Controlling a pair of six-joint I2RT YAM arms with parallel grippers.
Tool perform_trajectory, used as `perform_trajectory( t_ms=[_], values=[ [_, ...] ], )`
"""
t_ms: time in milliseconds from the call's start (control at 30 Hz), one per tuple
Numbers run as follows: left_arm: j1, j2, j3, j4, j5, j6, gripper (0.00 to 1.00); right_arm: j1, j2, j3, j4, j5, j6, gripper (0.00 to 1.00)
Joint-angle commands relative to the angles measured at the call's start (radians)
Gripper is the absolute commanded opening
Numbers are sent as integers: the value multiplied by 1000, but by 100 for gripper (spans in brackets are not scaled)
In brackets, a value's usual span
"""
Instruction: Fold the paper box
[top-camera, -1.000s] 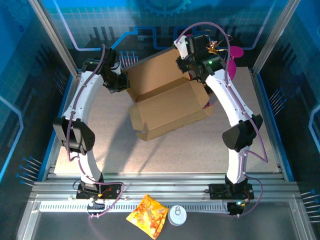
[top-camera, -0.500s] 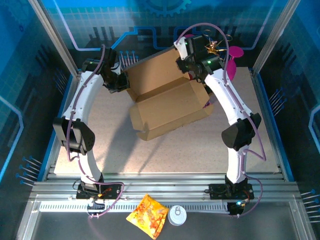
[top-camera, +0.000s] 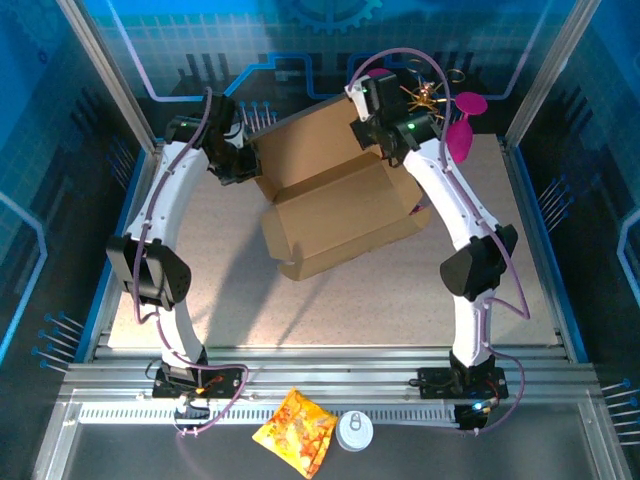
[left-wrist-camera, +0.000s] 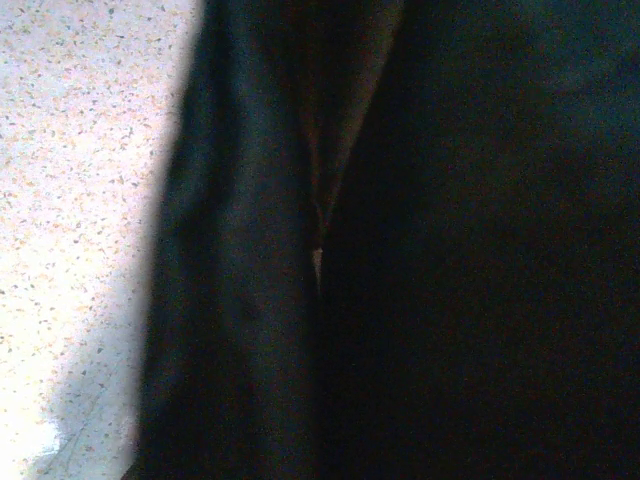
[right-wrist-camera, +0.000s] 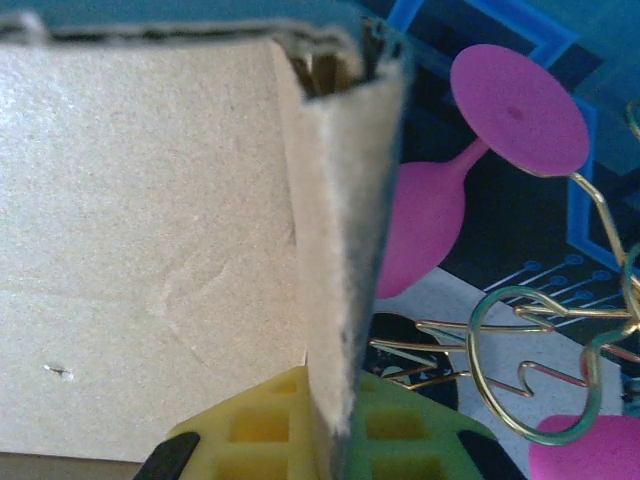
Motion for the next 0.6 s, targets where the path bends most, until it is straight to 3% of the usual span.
perform_trajectory(
  t_ms=[0, 133, 233, 400, 567],
  values=[
    [0, -18, 39, -39, -74, -57, 0, 15, 22, 10, -27, 275, -23, 0],
    [-10, -8, 46, -50, -110, -75, 0, 42, 32, -13, -9, 472, -33, 0],
    [-11, 1, 59, -63, -122, -77, 0, 46, 34, -20, 4, 546, -39, 0],
    [-12, 10, 73, -68, -118, -79, 0, 59, 36, -13, 28, 572, -63, 0],
    [-13, 17, 83, -78, -109, -73, 0, 66, 30, -13, 10, 505, -60, 0]
  ],
)
